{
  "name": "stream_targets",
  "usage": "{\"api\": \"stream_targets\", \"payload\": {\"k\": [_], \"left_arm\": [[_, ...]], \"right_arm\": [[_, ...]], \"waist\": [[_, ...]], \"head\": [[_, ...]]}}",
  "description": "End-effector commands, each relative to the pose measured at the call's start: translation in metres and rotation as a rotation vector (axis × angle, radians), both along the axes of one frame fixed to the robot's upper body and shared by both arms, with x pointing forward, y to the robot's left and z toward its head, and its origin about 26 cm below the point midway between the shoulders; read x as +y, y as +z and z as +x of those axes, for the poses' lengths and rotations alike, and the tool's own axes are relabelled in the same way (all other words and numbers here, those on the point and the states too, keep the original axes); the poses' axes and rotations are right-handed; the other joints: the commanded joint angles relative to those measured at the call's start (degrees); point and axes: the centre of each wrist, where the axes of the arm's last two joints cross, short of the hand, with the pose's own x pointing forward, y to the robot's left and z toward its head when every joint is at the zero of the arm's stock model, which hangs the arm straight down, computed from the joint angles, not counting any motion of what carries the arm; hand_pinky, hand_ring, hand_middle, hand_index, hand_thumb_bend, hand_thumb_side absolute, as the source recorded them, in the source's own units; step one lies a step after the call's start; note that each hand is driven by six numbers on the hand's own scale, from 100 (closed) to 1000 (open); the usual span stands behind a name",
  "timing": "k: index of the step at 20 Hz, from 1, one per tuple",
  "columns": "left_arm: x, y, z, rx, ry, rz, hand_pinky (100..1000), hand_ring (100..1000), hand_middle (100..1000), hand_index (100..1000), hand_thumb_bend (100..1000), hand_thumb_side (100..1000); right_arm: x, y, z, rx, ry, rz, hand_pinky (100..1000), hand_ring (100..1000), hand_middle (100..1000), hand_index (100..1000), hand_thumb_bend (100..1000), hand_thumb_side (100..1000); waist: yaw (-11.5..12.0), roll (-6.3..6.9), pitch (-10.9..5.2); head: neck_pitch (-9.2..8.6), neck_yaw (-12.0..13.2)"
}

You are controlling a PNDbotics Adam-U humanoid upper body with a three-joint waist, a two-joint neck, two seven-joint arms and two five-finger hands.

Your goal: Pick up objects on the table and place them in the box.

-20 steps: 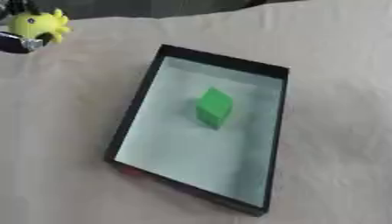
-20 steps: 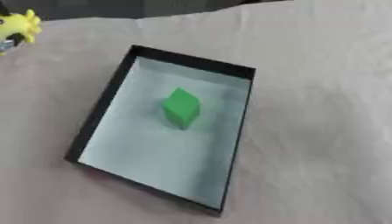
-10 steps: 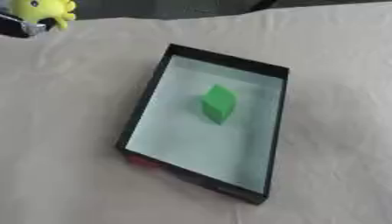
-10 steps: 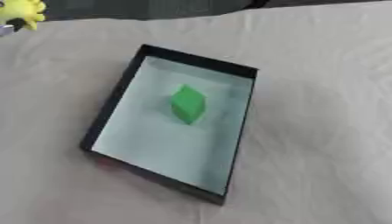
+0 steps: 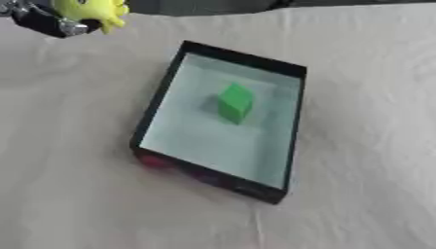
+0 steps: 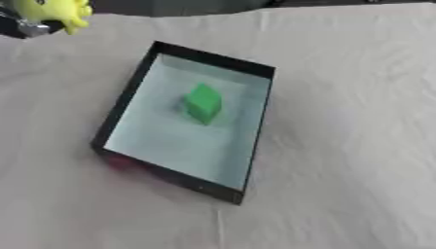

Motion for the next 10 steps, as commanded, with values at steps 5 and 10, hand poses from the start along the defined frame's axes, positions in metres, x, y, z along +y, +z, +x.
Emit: {"api": "stream_targets", "payload": {"k": [5, 10], "left_arm": [[-0.041, -0.001, -0.012, 0.024, -0.125, 0.016, 496, 492, 527, 569, 377, 100], [-0.059, -0.004, -0.019, 0.024, -0.191, 0.021, 498, 493, 527, 570, 372, 100]], "right_arm": [[-0.025, 0.009, -0.005, 0.006, -0.073, -0.030, 1000, 948, 971, 870, 100, 543], [-0.030, 0.005, -0.007, 0.019, -0.090, -0.050, 1000, 948, 970, 869, 100, 543]], "waist": [[2.12, -0.34, -3.65], [2.80, -0.05, -4.33]], "head": [[0.57, -0.27], [0.57, -2.42]]}}
